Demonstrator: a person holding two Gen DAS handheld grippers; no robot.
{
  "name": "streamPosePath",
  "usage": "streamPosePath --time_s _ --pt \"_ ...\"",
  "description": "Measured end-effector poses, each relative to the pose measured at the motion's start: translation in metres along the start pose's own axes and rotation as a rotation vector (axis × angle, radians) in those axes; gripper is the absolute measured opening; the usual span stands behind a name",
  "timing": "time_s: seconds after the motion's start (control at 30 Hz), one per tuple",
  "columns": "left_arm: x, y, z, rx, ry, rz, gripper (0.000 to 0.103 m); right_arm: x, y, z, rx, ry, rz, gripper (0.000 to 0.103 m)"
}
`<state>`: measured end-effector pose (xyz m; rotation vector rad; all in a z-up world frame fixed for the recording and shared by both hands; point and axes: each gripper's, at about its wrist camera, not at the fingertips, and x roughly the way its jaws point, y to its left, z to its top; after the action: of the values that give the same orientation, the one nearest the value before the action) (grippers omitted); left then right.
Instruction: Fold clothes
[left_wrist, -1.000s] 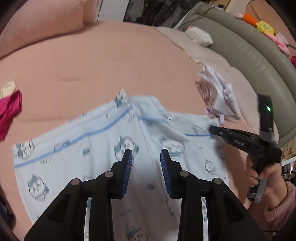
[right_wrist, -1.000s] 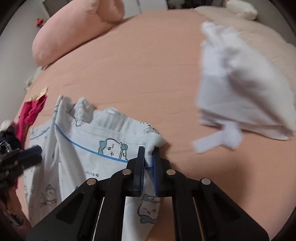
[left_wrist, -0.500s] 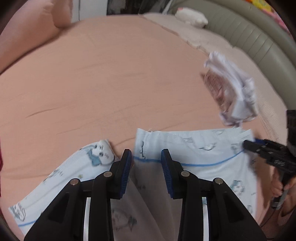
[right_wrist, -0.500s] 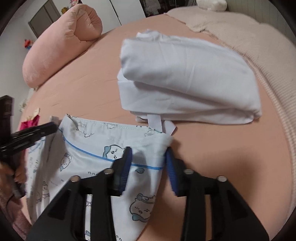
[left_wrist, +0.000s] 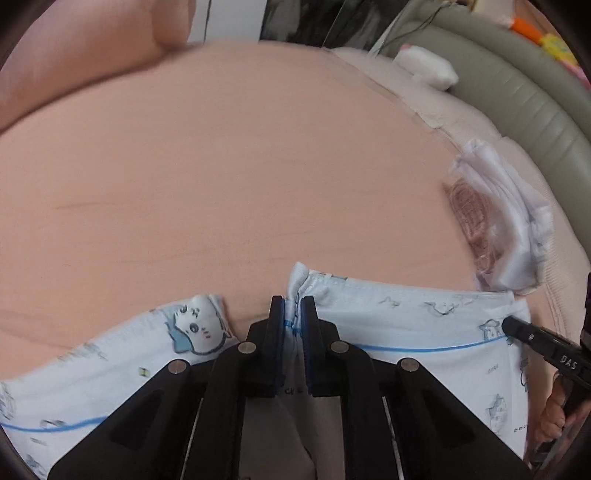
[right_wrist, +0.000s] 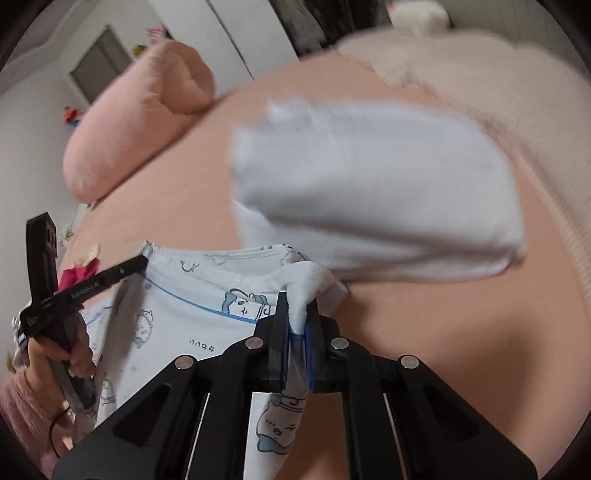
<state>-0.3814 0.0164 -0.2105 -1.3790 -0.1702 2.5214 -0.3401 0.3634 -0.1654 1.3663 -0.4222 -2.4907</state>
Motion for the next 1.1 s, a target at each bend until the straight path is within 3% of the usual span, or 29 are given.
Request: streamPosePath --time_s 0.07,0.1,0.17,0.37,0.53,0.57,0.6,0.67,0.8,0.93,1.03,1.07,1.1 --pt "-0.005 0.008 0.005 -0.042 0.018 -0.042 0.017 -0.013 -0.01 0.003 0.05 -0.044 -0.001 0.01" --pt "-0.008 0.01 0.007 -0.048 0.025 -0.049 0.027 -0.019 -0.015 0.005 0.075 -0.065 -0.002 0.027" --pt "-0.015 0.011 0.01 -0.039 0.032 -0.061 0.032 -0.031 -0.025 0.008 0.125 -0.109 -0.003 0.036" --pt "-0.024 -0.054 0.001 0.264 0.07 -0.156 0.038 -0.019 -0.004 0.003 0.061 -0.018 0.014 0.044" --pt "0.002 -0.092 -0.006 0.399 0.083 -0.114 0.038 -0.012 0.014 -0.003 0.003 0.04 0.027 0.046" --pt "0.005 -0.095 -0.006 0.411 0.074 -0.106 0.034 -0.014 0.016 -0.004 -0.006 0.027 0.027 0.045" --pt "0.006 -0.098 -0.006 0.417 0.065 -0.102 0.016 -0.016 0.018 -0.003 -0.012 0.024 0.027 0.045" --pt "0.002 -0.098 -0.004 0.405 0.044 -0.108 0.004 -0.021 0.02 -0.002 -0.015 0.017 0.028 0.045" --pt "-0.009 -0.1 -0.003 0.405 -0.007 -0.107 0.001 -0.016 0.038 0.001 -0.027 0.012 0.015 0.047" --pt "-0.016 -0.102 0.0 0.395 0.01 -0.138 0.001 -0.021 0.038 0.002 -0.049 0.004 -0.086 0.054" --pt "-0.004 -0.109 0.002 0.412 0.061 -0.113 0.01 -0.022 0.026 -0.001 -0.047 0.015 -0.176 0.055" --pt "0.0 -0.112 0.0 0.424 0.071 -0.113 0.028 -0.021 0.022 -0.002 -0.031 0.029 -0.174 0.055" --pt "0.005 -0.114 -0.003 0.436 0.08 -0.114 0.038 -0.022 0.018 -0.002 -0.009 0.035 -0.159 0.055"
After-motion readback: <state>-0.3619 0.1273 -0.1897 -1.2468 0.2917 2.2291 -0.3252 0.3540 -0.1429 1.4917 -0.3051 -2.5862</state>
